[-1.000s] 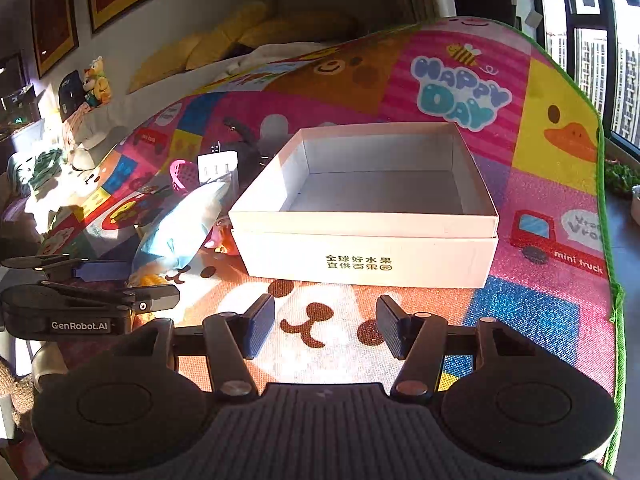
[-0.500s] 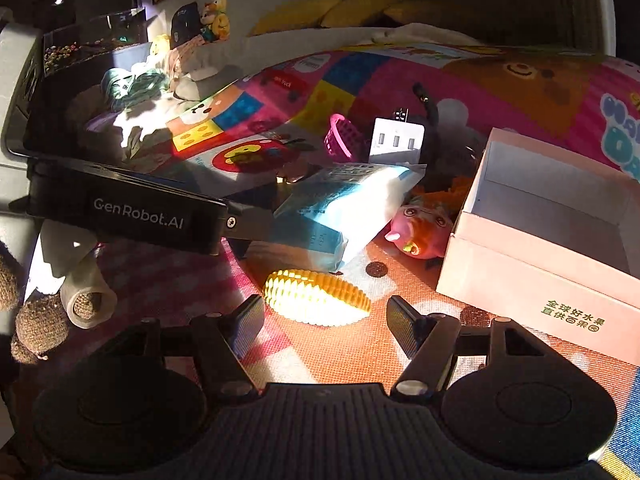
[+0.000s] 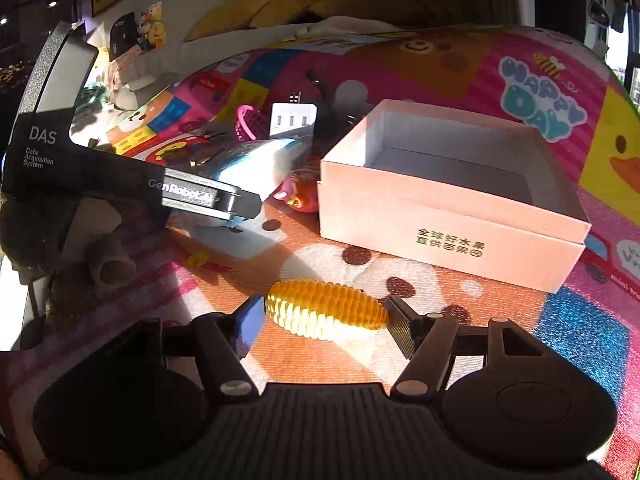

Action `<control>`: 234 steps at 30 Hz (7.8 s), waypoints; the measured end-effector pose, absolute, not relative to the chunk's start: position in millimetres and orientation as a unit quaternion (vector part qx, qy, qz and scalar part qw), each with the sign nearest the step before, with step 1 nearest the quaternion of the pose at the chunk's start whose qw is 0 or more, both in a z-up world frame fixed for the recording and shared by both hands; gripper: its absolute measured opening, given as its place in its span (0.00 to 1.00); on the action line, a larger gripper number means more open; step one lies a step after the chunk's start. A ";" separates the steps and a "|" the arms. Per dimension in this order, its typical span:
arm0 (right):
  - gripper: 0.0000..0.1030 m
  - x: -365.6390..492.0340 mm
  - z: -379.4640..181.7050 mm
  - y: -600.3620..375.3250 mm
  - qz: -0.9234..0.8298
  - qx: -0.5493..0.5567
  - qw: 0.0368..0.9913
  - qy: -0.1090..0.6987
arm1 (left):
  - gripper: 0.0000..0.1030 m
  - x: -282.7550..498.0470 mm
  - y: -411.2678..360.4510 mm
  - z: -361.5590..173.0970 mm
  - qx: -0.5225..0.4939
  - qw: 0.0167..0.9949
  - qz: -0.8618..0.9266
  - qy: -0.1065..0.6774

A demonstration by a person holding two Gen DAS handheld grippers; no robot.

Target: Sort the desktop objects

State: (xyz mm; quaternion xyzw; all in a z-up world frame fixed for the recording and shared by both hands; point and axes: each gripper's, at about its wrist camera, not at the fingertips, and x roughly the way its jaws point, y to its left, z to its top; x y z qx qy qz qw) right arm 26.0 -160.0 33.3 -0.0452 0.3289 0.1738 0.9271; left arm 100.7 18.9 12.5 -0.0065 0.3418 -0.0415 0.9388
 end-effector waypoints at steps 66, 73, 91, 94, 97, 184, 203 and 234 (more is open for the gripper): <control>1.00 23.2 16.1 -203.4 0.069 0.077 0.931 0.349 | 1.00 -8.1 9.0 19.1 0.028 0.929 -0.147 0.338; 1.00 21.5 16.5 -209.1 0.074 0.096 0.932 0.342 | 1.00 13.8 -13.9 18.8 0.027 0.923 -0.151 0.354; 1.00 18.5 15.5 -224.4 0.088 0.152 0.929 0.326 | 1.00 -4.6 -34.6 20.7 0.082 0.888 -0.288 0.350; 1.00 17.8 15.4 -227.6 0.090 0.164 0.928 0.323 | 1.00 -12.4 -31.6 31.4 0.137 0.911 -0.259 0.291; 1.00 17.1 15.1 -232.7 0.093 0.183 0.925 0.319 | 1.00 4.7 -33.0 36.1 0.155 0.919 -0.228 0.282; 0.49 131.5 106.1 -160.0 0.115 -0.029 0.954 0.274 | 0.99 38.7 61.9 33.1 0.056 0.954 -0.022 0.295; 0.40 91.8 13.2 -8.8 0.154 -0.371 0.894 0.197 | 1.00 48.1 106.5 30.0 -0.030 0.957 0.005 0.290; 0.69 23.3 41.4 -195.7 0.130 -0.004 0.940 0.315 | 0.59 100.4 48.2 10.5 0.040 0.945 -0.023 0.324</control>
